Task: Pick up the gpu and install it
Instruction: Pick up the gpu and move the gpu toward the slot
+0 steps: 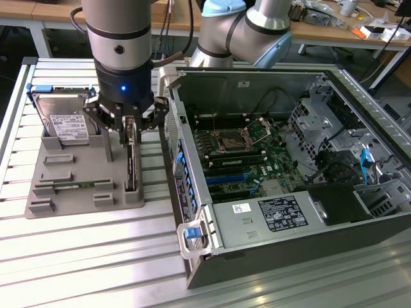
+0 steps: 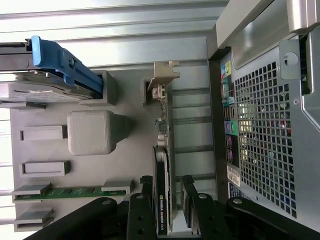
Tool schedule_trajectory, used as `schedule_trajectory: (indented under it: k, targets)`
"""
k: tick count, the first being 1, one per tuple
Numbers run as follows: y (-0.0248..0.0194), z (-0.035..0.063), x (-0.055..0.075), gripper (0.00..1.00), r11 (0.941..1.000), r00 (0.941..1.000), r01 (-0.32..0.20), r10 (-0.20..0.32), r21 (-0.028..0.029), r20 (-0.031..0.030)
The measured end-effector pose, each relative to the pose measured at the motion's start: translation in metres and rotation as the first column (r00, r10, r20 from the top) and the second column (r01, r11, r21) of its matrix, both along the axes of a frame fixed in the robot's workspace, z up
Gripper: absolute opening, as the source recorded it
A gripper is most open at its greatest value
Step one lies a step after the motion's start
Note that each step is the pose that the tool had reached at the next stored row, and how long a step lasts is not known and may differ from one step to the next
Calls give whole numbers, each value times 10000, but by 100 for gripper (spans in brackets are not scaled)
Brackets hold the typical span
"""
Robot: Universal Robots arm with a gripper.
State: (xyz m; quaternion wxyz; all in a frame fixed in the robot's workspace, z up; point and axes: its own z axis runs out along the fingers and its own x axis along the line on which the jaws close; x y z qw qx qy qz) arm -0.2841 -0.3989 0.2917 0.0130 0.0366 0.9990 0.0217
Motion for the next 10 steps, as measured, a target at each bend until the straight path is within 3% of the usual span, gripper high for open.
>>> schedule_trajectory:
  k: [10]
  targets:
    - [0, -57, 0, 36, 10000, 10000, 0, 0, 0, 0]
